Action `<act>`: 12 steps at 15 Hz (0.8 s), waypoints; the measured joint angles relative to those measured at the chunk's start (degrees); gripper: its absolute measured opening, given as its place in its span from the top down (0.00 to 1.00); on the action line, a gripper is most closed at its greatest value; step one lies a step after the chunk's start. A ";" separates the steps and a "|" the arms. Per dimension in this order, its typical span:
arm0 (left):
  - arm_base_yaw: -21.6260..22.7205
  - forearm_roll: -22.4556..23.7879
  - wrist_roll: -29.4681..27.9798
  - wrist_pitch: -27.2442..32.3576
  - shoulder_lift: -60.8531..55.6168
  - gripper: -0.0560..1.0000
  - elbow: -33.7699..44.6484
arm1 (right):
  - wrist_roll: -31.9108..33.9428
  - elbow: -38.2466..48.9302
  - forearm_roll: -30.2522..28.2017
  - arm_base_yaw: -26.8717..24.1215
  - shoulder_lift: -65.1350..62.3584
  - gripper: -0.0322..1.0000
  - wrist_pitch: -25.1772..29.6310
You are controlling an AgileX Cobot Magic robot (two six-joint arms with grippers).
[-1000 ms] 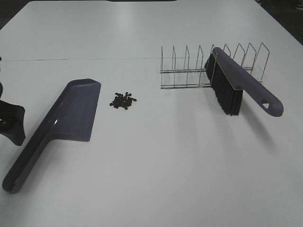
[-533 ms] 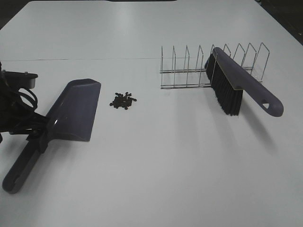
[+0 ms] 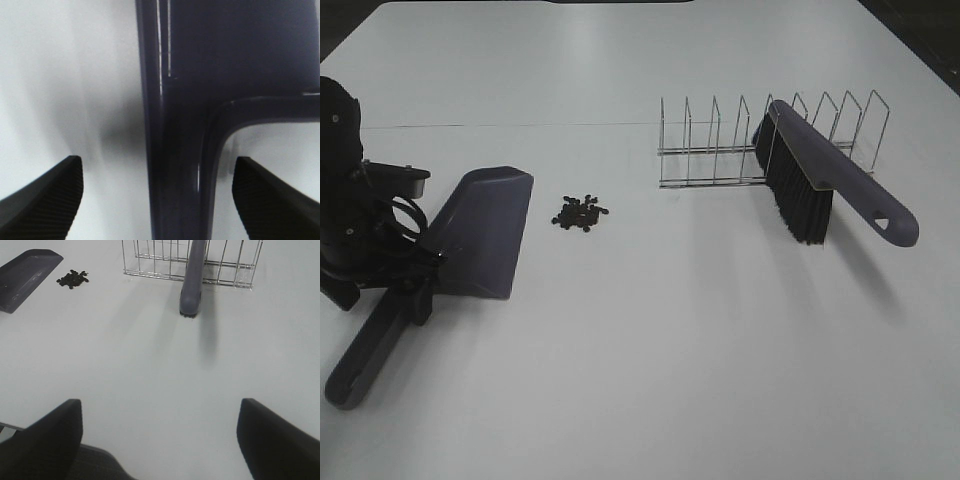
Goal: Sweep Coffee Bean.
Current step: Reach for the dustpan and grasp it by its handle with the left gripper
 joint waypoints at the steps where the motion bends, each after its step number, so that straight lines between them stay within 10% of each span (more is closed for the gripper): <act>1: 0.00 -0.06 0.06 0.00 0.74 0.26 -0.06 | 0.00 0.00 0.00 0.00 0.00 0.22 0.00; 5: 0.00 -0.46 0.34 0.17 1.03 0.33 -0.11 | 0.00 0.00 0.00 0.00 0.00 0.22 0.00; 9: 0.00 -0.17 0.23 -0.17 1.20 0.65 -0.11 | 0.00 0.00 0.00 0.00 0.00 0.22 0.00; 12: 0.00 -0.29 -1.66 -0.46 1.20 0.65 -0.11 | 0.00 0.00 0.00 0.00 0.00 0.22 0.00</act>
